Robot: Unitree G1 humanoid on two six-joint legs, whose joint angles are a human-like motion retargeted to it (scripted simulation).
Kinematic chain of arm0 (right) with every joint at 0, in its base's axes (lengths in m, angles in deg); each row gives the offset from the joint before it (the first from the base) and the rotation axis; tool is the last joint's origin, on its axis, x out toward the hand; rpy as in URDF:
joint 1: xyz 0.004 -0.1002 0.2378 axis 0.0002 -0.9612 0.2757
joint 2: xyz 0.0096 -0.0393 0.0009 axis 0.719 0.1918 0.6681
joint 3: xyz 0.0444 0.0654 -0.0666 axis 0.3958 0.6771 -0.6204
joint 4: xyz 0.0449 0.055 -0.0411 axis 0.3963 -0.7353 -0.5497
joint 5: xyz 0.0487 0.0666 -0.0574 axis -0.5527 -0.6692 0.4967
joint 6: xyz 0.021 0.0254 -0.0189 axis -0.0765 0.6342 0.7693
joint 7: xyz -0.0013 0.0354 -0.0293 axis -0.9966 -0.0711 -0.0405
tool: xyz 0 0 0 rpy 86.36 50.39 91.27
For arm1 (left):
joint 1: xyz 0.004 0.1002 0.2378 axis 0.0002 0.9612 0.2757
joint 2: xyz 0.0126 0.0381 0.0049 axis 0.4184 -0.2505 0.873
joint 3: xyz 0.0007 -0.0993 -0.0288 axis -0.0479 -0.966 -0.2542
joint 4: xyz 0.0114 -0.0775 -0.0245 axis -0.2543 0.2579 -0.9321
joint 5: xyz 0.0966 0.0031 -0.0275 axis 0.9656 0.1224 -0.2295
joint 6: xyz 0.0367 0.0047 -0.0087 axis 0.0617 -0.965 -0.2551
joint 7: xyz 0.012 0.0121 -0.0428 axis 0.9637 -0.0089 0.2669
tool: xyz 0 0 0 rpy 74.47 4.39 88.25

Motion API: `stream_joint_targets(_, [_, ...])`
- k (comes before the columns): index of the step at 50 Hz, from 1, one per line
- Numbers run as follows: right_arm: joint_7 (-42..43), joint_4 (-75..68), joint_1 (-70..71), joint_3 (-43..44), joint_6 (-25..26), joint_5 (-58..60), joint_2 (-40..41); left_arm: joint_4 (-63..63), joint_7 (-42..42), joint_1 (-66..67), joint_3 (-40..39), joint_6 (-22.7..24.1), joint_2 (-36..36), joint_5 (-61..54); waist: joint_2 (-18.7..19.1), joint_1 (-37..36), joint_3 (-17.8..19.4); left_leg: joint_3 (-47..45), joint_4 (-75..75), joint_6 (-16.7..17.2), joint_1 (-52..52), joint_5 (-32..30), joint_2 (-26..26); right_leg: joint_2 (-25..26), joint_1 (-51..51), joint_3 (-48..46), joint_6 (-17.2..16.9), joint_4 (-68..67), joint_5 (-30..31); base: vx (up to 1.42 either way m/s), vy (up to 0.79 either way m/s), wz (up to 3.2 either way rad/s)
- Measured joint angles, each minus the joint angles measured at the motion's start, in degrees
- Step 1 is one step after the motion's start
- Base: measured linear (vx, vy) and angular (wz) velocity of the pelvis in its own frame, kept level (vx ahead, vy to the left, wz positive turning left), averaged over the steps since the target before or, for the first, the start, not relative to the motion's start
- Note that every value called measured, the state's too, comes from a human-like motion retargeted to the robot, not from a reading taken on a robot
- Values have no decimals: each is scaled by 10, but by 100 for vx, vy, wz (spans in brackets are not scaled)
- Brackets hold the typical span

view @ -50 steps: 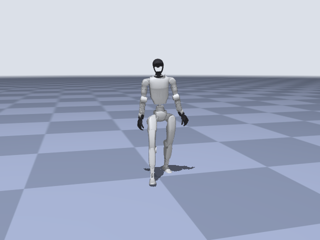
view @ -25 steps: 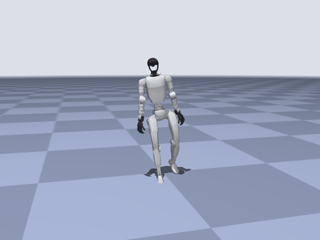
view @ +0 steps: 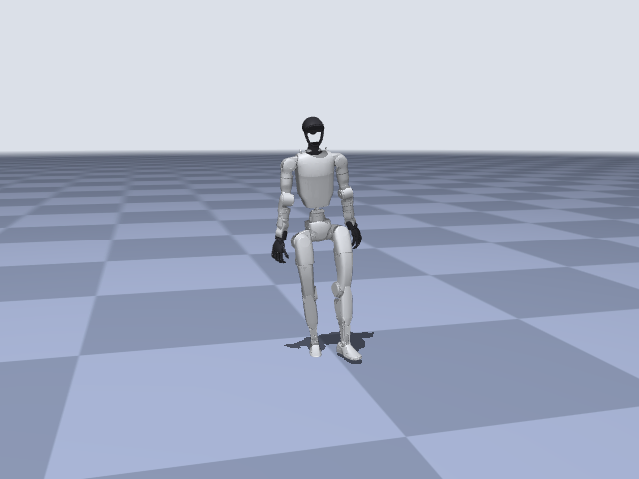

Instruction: Upper body actions

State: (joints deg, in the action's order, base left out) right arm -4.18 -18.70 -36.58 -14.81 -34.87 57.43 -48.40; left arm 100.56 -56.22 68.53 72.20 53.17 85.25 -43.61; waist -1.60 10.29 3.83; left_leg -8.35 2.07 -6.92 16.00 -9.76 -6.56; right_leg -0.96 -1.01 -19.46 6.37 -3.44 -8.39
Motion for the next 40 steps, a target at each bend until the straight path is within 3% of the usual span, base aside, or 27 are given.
stream_joint_targets(7, [-12, 2, -17, 7, -2, -21, 2, 3, -3, -16, 9, -9, 11, -7, -14, 7, 7, 24, 3, -13, -13, 54, -3, -22, 16, 7, -39, -77, 16, 32, 11, -12])
stream_joint_targets(12, [-18, 20, 6, -17, -10, -27, -2, -23, 2, -46, 26, 2, 23, -19, -9, 1, 20, 14, 6, -15, -13, 89, 17, -39, 92, 40, -93, -210, 123, 13, 13, -38])
stream_joint_targets(15, [-7, 43, 25, -31, -4, -11, -4, -43, -12, -69, 35, 10, 35, -6, -1, 1, 32, 6, 9, -15, -7, 102, 29, -46, 144, 33, -85, -292, 172, 16, 22, -26])
stream_joint_targets(20, [15, 96, 54, -50, -20, -5, -10, -70, -51, -134, 52, 17, 67, 15, 11, 11, 69, 10, 8, -12, -2, 104, 35, -65, 200, 15, -83, -341, 111, -5, 5, 35])
stream_joint_targets(25, [41, 142, 102, -77, -37, 0, -39, -135, -84, -175, 52, 47, 77, -30, 20, 17, 112, 11, 14, -16, 19, 108, 19, -116, 225, -24, -88, -248, 62, -3, 8, 33])
stream_joint_targets(31, [50, 147, 207, -94, -52, 4, -69, -225, -110, -219, 53, 95, 98, -93, 22, 30, 187, 24, 39, -13, 69, 118, -17, -185, 265, -112, -122, -109, 102, -22, 1, 54])
stream_joint_targets(33, [48, 141, 251, -102, -59, 6, -78, -240, -111, -240, 56, 109, 107, -108, 29, 23, 217, 29, 59, -12, 99, 124, -24, -186, 298, -97, -99, -98, 129, -41, 2, 19])
stream_joint_targets(37, [74, 118, 352, -135, -73, -9, -94, -248, -114, -286, 71, 124, 127, -132, 52, 0, 256, 31, 125, -3, 204, 141, -21, -209, 382, -119, -92, -143, 83, -38, -5, 14])
stream_joint_targets(40, [93, 102, 422, -170, -64, -3, -96, -251, -97, -290, 75, 130, 136, -145, 77, 1, 260, 44, 191, 4, 312, 153, -21, -218, 495, -77, -88, -221, 55, -24, -10, 41])
